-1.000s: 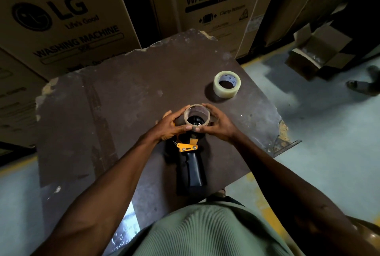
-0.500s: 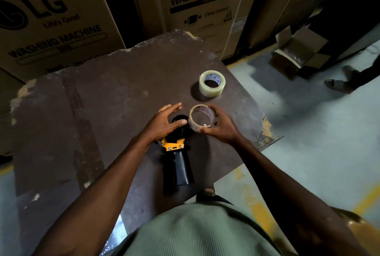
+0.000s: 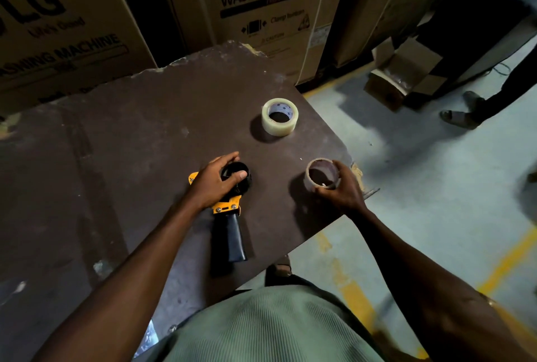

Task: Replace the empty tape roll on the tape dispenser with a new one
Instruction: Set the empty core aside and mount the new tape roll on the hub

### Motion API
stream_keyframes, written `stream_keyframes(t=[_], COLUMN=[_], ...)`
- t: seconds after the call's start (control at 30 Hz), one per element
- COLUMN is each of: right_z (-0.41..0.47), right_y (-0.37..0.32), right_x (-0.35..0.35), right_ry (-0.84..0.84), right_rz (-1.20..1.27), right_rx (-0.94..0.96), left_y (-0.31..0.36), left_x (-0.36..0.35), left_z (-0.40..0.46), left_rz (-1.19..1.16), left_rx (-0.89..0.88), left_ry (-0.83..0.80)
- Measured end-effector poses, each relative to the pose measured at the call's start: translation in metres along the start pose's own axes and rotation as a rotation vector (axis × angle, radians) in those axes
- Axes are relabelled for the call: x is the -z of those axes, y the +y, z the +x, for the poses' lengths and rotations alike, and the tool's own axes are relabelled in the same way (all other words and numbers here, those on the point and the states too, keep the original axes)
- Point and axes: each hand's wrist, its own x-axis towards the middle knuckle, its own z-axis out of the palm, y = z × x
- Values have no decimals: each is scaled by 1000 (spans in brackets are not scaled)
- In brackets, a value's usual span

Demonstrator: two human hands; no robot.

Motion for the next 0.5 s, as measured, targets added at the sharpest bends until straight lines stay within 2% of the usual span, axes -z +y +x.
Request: stream_keyframes(t=[0.17, 0.3, 0.4, 0.5], right_z=[3, 1, -9, -20], right_y=[7, 8, -8, -31], right_x=[8, 5, -3, -23], right_ry=[-37, -63, 71, 112], right_rz=[-17, -165, -158, 2], right_rx=[-34, -133, -23, 112], left_y=[-2, -4, -6, -9], left_x=[-1, 0, 2, 4], left_z=[-3, -8, -14, -21], left_rz=[-34, -47, -57, -72], left_rx=[33, 48, 62, 60], left_ry=[-5, 11, 36, 67])
